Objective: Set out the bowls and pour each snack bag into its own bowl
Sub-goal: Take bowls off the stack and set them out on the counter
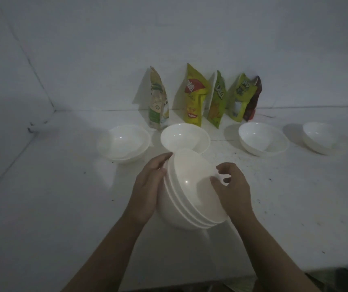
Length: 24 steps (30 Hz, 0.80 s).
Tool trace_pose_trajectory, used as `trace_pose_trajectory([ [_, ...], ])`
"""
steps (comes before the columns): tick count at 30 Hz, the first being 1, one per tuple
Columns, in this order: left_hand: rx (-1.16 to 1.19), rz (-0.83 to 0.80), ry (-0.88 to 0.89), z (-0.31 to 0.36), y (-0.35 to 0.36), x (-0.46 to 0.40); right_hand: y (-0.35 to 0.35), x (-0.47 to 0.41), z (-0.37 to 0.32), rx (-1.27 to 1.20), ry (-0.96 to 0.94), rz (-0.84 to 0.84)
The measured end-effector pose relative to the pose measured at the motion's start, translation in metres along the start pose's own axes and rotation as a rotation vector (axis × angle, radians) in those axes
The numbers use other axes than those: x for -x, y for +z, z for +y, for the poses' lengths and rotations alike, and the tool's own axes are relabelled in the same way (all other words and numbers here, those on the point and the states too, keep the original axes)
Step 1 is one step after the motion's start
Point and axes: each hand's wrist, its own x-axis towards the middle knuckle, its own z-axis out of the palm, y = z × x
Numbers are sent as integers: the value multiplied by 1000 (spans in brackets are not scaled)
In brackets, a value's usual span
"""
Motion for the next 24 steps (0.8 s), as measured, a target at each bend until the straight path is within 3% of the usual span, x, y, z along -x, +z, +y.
trace_pose_trajectory([
  [4, -101, -68, -31, 20, 18, -4, -13, 6, -18, 4, -174, 46],
  [9, -332, -252, -70, 45, 35, -10, -40, 12, -60, -373, 118, -338],
  [12, -361, -308, -170, 61, 44, -10, -46, 11, -67, -371, 181, -452],
  [16, -388, -323, -284, 73, 45, -10, -46, 10, -65, -279, 90, -459],
  [24, -500, -347, -338, 81, 45, -20, -44, 15, -71, -329, 144, -420],
])
